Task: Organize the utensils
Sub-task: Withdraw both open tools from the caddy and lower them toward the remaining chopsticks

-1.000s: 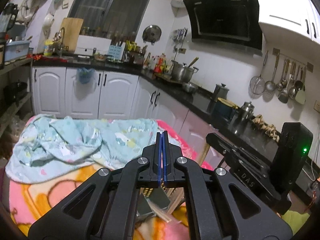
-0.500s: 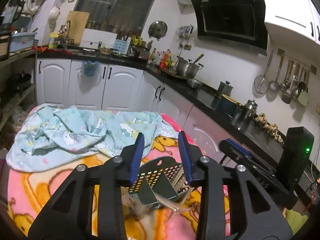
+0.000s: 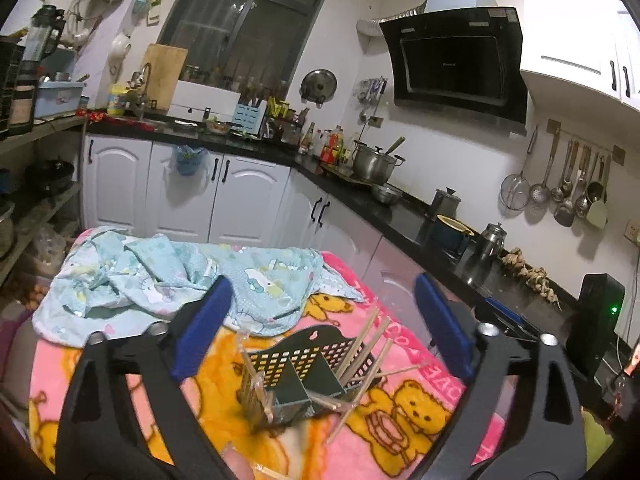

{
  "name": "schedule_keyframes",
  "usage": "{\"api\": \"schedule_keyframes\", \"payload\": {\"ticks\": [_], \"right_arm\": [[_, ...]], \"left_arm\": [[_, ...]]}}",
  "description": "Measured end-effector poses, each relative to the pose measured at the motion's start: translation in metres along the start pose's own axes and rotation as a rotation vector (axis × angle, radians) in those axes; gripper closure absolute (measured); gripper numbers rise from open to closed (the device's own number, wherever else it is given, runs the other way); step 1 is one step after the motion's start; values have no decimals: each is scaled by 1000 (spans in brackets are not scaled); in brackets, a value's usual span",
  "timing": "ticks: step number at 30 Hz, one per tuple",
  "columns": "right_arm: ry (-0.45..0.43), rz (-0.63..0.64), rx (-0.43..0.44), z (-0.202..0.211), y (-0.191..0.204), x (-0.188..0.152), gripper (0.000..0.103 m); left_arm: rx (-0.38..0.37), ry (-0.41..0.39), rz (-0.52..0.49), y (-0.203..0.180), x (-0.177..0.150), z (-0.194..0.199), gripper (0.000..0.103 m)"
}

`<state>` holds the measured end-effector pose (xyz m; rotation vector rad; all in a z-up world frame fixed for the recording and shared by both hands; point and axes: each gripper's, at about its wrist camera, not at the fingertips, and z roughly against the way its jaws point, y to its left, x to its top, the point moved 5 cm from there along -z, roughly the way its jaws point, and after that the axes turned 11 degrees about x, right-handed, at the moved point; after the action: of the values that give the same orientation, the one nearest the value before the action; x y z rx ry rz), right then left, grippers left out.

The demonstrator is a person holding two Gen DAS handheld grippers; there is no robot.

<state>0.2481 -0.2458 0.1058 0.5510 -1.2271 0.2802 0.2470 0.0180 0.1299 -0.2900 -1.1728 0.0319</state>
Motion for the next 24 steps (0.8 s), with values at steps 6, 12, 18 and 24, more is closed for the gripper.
{"api": "schedule_keyframes", "payload": {"ticks": [6,12,18,24], "right_arm": [[17,-2,-9,18,0,-5,46],[33,-3,-13,37,2,-14,42],[53,-3,-18,50,5,-30,41],[86,-1,-12,53,9,-46,38]], "left_arm": [[-19,-5,21,1,-8,22,11],[-16,-5,27,5,-21,39,11],[-5,30,43,13,-44,44,11],[6,65,54,21,-62,44,11]]}}
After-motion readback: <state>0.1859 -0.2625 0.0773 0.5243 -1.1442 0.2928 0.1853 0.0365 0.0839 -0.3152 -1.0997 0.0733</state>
